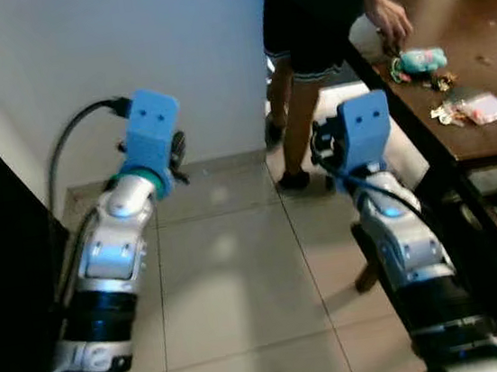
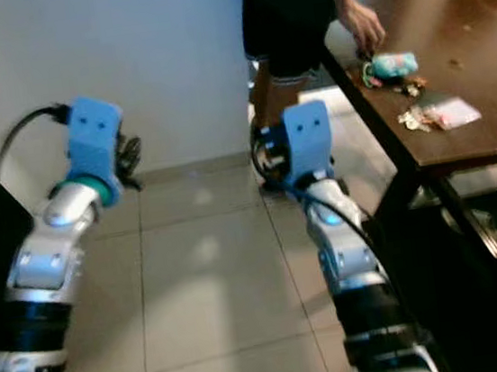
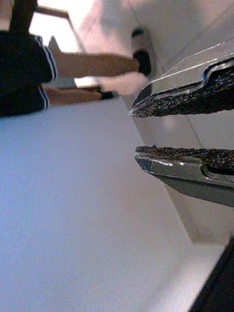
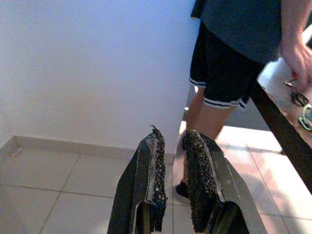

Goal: Hang keys on a hook

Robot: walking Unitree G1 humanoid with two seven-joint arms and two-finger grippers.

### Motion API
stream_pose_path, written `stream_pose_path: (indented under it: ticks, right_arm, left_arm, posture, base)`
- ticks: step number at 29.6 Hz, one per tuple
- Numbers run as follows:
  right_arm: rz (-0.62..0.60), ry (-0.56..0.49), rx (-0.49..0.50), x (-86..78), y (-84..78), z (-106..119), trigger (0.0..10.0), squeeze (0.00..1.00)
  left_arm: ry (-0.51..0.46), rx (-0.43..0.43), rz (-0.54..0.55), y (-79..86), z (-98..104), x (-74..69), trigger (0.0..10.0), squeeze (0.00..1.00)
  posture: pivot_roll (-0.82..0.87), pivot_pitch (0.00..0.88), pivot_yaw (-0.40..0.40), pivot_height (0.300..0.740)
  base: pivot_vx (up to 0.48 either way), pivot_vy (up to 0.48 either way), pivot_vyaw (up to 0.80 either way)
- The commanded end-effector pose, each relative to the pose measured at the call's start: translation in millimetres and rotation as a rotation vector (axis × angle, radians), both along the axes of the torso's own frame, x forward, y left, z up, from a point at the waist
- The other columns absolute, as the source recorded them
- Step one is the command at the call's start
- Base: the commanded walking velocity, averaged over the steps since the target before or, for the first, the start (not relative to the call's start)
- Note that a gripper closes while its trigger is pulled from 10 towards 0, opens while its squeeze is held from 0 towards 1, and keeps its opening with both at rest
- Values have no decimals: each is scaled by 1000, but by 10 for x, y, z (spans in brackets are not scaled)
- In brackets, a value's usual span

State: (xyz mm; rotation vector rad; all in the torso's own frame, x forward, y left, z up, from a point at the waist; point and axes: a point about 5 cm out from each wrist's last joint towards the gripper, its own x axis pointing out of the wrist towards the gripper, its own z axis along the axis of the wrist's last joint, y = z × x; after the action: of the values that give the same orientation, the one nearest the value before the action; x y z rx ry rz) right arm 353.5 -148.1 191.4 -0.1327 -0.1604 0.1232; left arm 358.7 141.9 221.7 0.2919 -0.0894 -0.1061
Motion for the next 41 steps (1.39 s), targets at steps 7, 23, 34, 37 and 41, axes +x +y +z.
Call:
stream_pose_path:
  ticks: [7, 23, 34, 37, 41]
  right_arm:
    - [29, -38, 31, -56, 43, 71, 10000, 0]
    - [-33, -186, 54, 8, -1, 320, 10000, 0]
    - [-19, -184, 65, 18, 65, 265, 10000, 0]
    - [-3, -178, 71, -8, 104, 219, 10000, 0]
    - [3, -178, 76, -42, 132, 192, 10000, 0]
  left_arm:
    - [-134, -28, 25, 77, 152, -30, 10000, 0]
    - [-165, 49, 102, 26, 141, -13, 10000, 0]
    - [-178, 31, 66, -64, 172, -6, 10000, 0]
    - [-181, 34, 53, -74, 157, -29, 10000, 0]
    - [-165, 18, 54, -62, 116, -46, 10000, 0]
  posture:
    - [54, 0, 62, 740]
    - [84, 0, 57, 740]
    - [84, 0, 55, 740]
    - [81, 0, 63, 740]
    - [73, 0, 72, 740]
  base:
    - [0, 0, 0]
    - [0, 0, 0]
    - [0, 0, 0]
    - [0, 0, 0]
    - [0, 0, 0]
